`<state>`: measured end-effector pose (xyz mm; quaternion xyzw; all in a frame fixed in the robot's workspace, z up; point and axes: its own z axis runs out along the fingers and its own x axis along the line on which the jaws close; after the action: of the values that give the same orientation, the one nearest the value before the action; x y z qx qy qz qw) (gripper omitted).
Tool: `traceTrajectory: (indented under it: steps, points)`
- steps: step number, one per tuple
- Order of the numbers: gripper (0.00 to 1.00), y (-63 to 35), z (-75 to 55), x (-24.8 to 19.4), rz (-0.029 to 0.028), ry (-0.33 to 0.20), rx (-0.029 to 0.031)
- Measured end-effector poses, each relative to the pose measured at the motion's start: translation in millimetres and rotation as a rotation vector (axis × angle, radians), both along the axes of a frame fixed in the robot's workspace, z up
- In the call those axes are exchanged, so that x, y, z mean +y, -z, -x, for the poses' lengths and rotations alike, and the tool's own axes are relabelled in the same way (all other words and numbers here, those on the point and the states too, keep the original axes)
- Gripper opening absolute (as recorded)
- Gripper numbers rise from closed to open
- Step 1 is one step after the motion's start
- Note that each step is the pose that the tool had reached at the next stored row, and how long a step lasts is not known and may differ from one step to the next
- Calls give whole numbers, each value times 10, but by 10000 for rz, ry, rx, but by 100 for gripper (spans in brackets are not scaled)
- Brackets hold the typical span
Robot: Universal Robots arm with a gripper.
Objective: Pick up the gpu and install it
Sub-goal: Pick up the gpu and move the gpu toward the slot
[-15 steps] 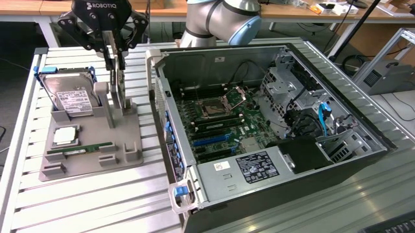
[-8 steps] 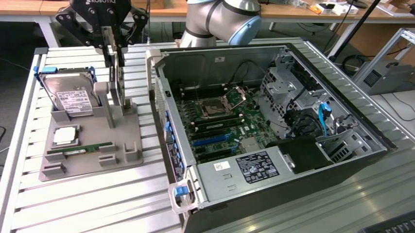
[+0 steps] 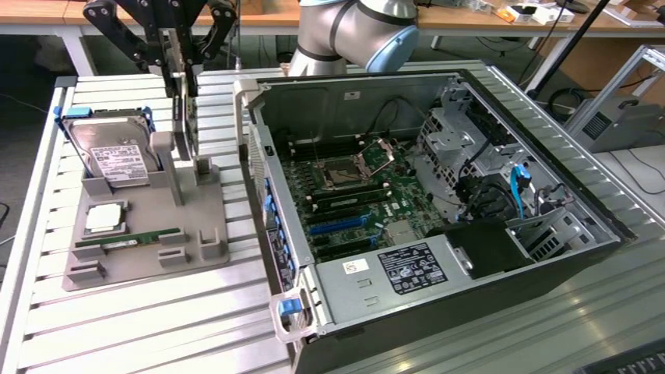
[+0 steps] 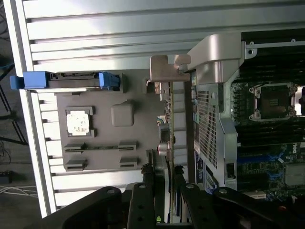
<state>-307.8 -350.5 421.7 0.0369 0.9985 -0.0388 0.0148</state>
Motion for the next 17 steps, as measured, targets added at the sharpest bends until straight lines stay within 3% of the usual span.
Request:
traceTrajectory:
  steps: [3, 5, 8, 9, 17]
  points:
    - [27, -3, -10, -11, -1, 0, 2]
    - [27, -3, -31, -41, -2, 0, 1]
    - [27, -2, -119, -168, -3, 1, 0]
    - [27, -2, -236, -223, -3, 0, 1]
    - [27, -2, -350, -274, -2, 0, 0]
